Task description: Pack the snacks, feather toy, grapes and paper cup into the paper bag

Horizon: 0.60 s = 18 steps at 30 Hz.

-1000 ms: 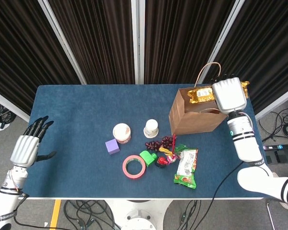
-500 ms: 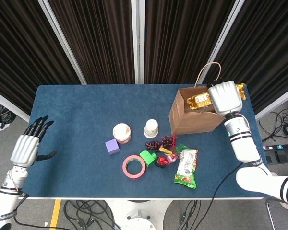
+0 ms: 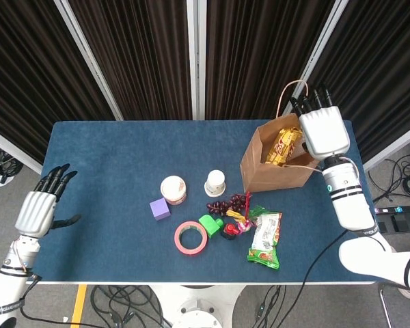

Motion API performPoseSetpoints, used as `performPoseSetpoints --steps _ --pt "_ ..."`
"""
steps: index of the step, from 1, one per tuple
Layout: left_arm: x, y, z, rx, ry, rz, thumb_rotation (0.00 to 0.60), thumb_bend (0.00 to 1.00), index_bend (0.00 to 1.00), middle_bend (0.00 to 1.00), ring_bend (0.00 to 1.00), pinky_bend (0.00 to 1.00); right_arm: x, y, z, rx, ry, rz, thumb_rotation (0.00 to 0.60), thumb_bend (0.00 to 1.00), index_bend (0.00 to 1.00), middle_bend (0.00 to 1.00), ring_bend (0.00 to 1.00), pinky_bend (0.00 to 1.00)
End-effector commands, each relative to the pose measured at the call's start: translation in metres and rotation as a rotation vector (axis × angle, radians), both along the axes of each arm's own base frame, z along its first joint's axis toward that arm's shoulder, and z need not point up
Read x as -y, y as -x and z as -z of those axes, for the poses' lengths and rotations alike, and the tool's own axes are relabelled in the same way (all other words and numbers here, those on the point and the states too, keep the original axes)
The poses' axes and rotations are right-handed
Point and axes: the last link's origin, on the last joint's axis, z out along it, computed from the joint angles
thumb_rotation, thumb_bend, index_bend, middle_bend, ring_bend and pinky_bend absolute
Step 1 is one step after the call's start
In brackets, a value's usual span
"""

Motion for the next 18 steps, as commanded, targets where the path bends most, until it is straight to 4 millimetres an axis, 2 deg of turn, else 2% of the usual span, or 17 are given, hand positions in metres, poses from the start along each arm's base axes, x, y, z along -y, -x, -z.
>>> performPoseSetpoints --steps 1,4,7,13,18 --pt "0.000 0.000 0.000 0.000 -0.001 0.001 0.600 0.15 0.16 0.14 0.05 0.18 -0.006 -0.015 -0.013 0.100 0.045 -0.068 0.600 0.00 0.13 0.17 0.01 0.03" --pt "0.000 -0.001 0.000 -0.001 0.000 0.003 0.600 0.15 0.16 0.14 0.05 0.18 -0.015 -0.030 -0.022 0.209 0.068 -0.154 0.600 0.00 0.13 0.19 0.03 0.04" --pt "0.000 -0.002 0.000 -0.004 -0.003 0.006 0.600 0.15 0.16 0.14 0.05 0.18 -0.028 -0.044 -0.023 0.307 0.026 -0.218 0.600 0.00 0.13 0.21 0.05 0.07" --pt "0.000 -0.004 0.001 -0.011 -0.003 0.008 0.600 0.15 0.16 0.14 0.05 0.18 -0.062 -0.064 -0.008 0.377 -0.105 -0.342 0.600 0.00 0.13 0.22 0.05 0.08" --pt "0.000 -0.005 0.001 -0.009 -0.007 0.010 0.600 0.15 0.16 0.14 0.05 0.18 -0.092 -0.064 0.015 0.384 -0.272 -0.340 0.600 0.00 0.13 0.23 0.07 0.10"
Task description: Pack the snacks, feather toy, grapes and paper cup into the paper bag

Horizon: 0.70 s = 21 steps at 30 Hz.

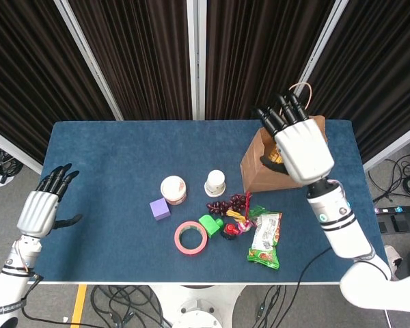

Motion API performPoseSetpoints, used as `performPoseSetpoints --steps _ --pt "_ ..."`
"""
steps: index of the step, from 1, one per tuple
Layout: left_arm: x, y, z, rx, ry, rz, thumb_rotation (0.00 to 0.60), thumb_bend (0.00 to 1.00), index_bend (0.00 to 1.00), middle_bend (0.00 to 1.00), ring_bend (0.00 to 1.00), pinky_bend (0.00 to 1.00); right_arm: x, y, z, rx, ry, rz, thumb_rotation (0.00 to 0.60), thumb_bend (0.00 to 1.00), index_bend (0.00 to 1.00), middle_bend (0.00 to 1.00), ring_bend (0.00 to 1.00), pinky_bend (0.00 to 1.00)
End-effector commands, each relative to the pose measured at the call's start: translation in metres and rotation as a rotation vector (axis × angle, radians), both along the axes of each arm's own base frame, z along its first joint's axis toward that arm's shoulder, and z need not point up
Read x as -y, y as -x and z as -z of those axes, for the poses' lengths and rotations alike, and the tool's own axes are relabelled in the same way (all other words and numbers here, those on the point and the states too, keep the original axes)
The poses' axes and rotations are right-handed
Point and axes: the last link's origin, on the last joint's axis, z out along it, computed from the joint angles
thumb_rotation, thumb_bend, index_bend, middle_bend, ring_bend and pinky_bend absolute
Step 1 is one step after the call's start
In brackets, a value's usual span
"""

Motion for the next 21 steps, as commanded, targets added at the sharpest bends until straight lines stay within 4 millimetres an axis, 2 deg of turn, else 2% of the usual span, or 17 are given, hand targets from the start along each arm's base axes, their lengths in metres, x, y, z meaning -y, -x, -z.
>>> performPoseSetpoints --steps 1,5,10,15,21 --pt "0.000 0.000 0.000 0.000 -0.001 0.001 0.600 0.15 0.16 0.14 0.05 0.18 -0.028 0.006 0.020 -0.040 -0.143 -0.013 0.600 0.00 0.13 0.23 0.07 0.10" --pt "0.000 0.000 -0.001 0.002 -0.006 0.000 0.600 0.15 0.16 0.14 0.05 0.18 -0.050 0.024 0.039 -0.120 -0.232 -0.009 0.600 0.00 0.13 0.23 0.07 0.10" --pt "0.001 0.002 -0.002 0.006 -0.008 -0.005 0.600 0.15 0.16 0.14 0.05 0.18 -0.078 0.067 0.061 -0.231 -0.321 0.063 0.600 0.00 0.14 0.23 0.07 0.10" --pt "0.002 0.002 -0.002 0.008 -0.008 0.000 0.600 0.15 0.16 0.14 0.05 0.18 -0.095 0.103 0.067 -0.267 -0.329 0.129 0.600 0.00 0.14 0.24 0.07 0.10" --pt "0.004 0.003 0.000 0.015 -0.008 0.000 0.600 0.15 0.16 0.14 0.05 0.18 -0.107 0.154 0.086 -0.249 -0.380 0.257 0.600 0.00 0.15 0.24 0.07 0.10"
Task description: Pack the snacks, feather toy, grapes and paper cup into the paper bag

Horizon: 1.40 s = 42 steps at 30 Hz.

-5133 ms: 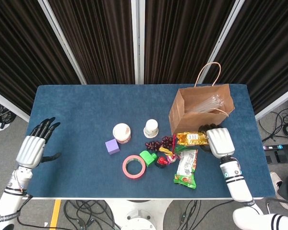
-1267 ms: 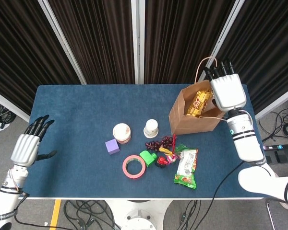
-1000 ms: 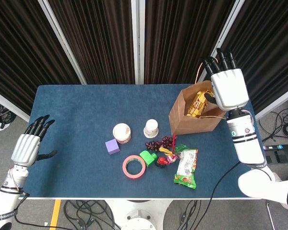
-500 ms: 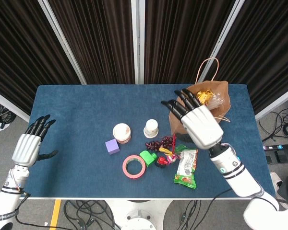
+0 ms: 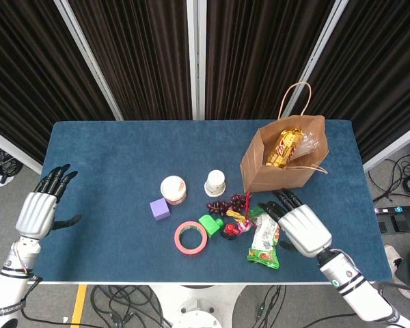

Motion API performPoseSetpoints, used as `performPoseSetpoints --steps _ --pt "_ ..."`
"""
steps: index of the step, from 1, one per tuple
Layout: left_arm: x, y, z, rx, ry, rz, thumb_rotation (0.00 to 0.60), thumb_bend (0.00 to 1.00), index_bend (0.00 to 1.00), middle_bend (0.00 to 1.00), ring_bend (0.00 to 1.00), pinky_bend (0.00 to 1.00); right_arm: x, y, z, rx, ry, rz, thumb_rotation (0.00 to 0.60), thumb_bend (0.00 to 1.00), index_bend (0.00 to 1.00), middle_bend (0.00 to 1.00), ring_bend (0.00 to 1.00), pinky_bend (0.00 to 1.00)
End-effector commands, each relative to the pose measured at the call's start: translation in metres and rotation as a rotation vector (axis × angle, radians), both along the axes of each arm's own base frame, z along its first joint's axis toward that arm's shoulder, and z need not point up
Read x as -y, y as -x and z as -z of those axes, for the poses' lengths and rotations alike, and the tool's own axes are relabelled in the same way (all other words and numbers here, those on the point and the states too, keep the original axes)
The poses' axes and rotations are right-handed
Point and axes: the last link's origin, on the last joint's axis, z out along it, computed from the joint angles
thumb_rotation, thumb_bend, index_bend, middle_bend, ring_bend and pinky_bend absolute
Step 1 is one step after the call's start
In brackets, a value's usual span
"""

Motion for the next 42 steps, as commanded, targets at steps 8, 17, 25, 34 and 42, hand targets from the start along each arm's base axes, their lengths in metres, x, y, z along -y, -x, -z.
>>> performPoseSetpoints --steps 8,17,25,34,42 --pt "0.001 0.002 -0.001 -0.009 0.002 -0.003 0.600 0.15 0.16 0.14 0.05 0.18 -0.010 0.060 0.033 0.052 -0.029 0.191 0.600 0.00 0.15 0.23 0.05 0.10" --pt "0.001 0.005 0.000 -0.025 -0.010 -0.008 0.600 0.15 0.16 0.14 0.05 0.18 0.009 0.062 0.056 0.007 -0.060 0.189 0.600 0.00 0.15 0.18 0.01 0.07" --pt "0.001 0.010 -0.001 -0.026 -0.008 -0.018 0.600 0.15 0.16 0.14 0.05 0.18 0.014 0.062 0.077 -0.022 -0.131 0.221 0.600 0.00 0.15 0.16 0.00 0.05" --pt "0.002 0.011 -0.001 -0.027 -0.011 -0.018 0.600 0.15 0.16 0.14 0.05 0.18 0.008 0.063 0.090 -0.043 -0.188 0.233 0.600 0.00 0.10 0.12 0.00 0.00" --pt "0.003 0.012 -0.002 -0.028 -0.015 -0.019 0.600 0.15 0.16 0.14 0.05 0.18 0.005 0.063 0.093 -0.055 -0.203 0.239 0.600 0.00 0.07 0.10 0.00 0.00"
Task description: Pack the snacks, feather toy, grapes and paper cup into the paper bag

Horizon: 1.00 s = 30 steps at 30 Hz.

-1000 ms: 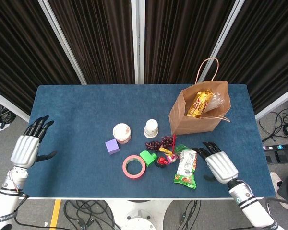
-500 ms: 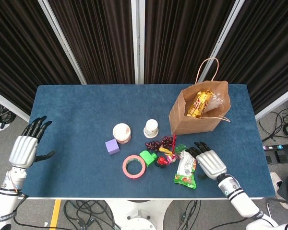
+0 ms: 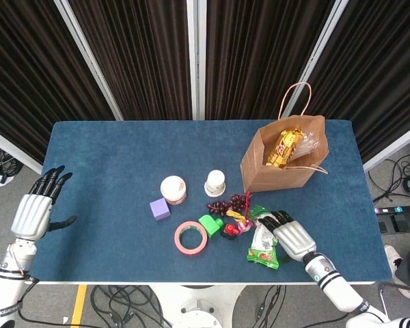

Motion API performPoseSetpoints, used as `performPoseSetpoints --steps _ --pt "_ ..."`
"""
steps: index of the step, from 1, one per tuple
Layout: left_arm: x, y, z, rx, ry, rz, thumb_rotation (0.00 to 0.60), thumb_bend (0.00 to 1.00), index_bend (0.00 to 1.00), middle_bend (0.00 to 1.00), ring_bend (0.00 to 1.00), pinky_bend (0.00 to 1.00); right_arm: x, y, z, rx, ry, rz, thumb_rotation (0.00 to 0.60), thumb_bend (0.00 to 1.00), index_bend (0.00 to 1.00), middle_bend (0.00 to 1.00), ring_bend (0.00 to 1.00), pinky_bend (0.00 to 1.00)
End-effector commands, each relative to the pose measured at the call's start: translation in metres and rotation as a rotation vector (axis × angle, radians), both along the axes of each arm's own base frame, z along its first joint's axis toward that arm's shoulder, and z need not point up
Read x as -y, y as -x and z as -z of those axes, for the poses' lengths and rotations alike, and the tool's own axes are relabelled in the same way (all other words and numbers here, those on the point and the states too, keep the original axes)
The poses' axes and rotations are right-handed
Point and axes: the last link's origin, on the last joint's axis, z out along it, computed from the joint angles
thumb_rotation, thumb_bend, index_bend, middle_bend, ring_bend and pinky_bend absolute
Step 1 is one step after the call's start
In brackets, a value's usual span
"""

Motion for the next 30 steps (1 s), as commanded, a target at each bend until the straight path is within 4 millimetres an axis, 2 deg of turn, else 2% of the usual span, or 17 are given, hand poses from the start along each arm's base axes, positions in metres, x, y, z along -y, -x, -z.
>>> performPoseSetpoints --steps 1,9,18,30 --pt "0.000 0.000 0.000 -0.001 -0.001 -0.001 0.600 0.15 0.16 0.14 0.05 0.18 -0.001 0.000 0.001 -0.005 -0.006 0.001 0.600 0.00 0.06 0.10 0.00 0.00" --pt "0.001 0.003 0.000 -0.002 -0.006 -0.008 0.600 0.15 0.16 0.14 0.05 0.18 0.003 0.000 0.005 -0.031 -0.015 0.009 0.600 0.00 0.06 0.09 0.00 0.00" --pt "0.001 0.007 -0.002 -0.001 -0.014 -0.019 0.600 0.15 0.16 0.14 0.05 0.18 0.017 -0.009 0.004 -0.006 0.011 0.017 0.600 0.00 0.05 0.08 0.00 0.00" --pt "0.001 0.009 -0.007 -0.004 -0.029 -0.028 0.600 0.15 0.16 0.14 0.05 0.18 0.023 -0.002 0.015 -0.058 -0.016 0.036 0.600 0.00 0.05 0.10 0.00 0.00"
